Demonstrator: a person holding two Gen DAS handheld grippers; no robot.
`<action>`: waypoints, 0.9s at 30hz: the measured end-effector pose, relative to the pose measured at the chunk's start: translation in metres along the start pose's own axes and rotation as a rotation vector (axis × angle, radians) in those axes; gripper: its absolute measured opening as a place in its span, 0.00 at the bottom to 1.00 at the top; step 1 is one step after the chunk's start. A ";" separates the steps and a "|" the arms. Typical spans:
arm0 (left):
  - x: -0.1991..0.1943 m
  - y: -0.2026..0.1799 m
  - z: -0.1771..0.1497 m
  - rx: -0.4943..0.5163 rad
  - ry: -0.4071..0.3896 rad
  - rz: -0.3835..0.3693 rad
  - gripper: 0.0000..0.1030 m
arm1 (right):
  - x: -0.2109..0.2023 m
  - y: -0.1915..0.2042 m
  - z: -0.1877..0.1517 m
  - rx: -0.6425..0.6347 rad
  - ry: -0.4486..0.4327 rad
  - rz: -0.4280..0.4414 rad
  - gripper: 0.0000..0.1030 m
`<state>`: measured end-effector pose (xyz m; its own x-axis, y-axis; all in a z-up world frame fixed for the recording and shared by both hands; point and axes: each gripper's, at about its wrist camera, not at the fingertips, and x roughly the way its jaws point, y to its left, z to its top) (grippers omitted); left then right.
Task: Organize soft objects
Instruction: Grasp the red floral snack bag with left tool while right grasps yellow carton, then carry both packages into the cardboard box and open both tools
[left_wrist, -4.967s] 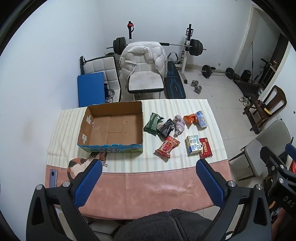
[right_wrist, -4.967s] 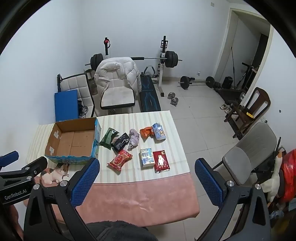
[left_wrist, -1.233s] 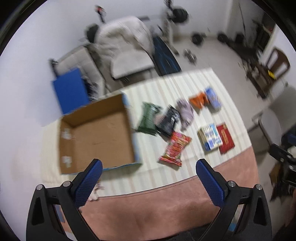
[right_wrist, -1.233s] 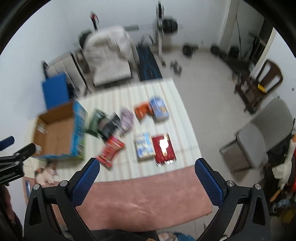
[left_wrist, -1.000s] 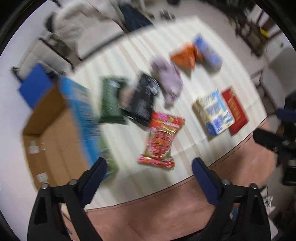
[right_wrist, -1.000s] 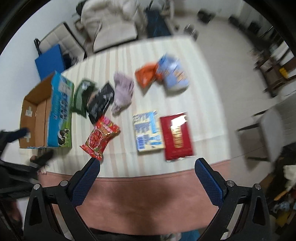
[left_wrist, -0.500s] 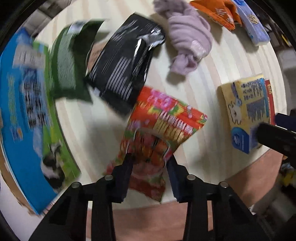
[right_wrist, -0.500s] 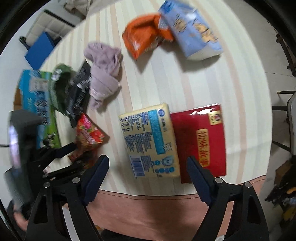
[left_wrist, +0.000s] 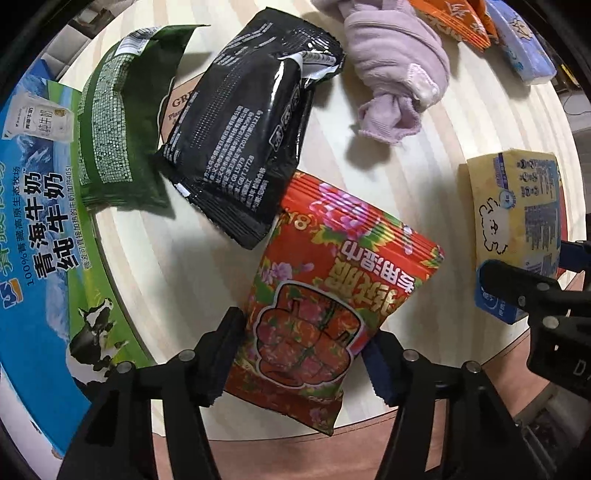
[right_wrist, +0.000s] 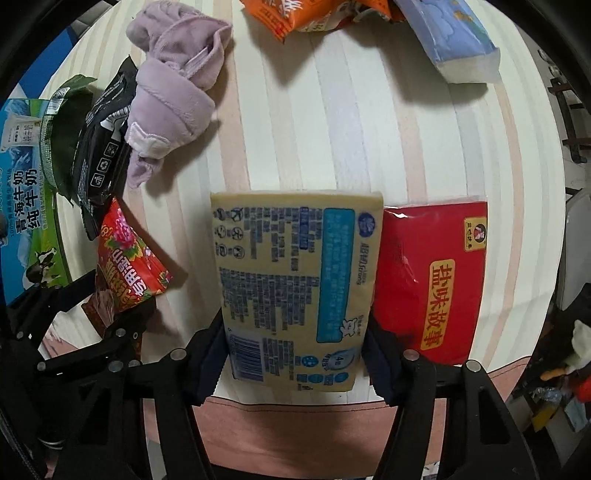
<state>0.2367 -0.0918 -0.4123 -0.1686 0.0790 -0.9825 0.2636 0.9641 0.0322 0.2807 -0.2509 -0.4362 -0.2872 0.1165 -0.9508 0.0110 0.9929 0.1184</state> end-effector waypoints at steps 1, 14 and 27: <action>0.000 -0.001 -0.003 -0.003 -0.008 -0.001 0.52 | 0.000 0.001 -0.003 0.002 -0.003 -0.002 0.65; -0.037 0.021 -0.078 -0.161 -0.081 -0.083 0.43 | -0.034 -0.012 -0.066 0.017 -0.056 0.044 0.63; -0.218 0.123 -0.182 -0.382 -0.416 -0.229 0.43 | -0.161 0.060 -0.151 -0.144 -0.239 0.163 0.63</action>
<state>0.1331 0.0560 -0.1611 0.2250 -0.1727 -0.9589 -0.1074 0.9738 -0.2006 0.1826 -0.2136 -0.2325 -0.0591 0.2928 -0.9543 -0.1024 0.9492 0.2976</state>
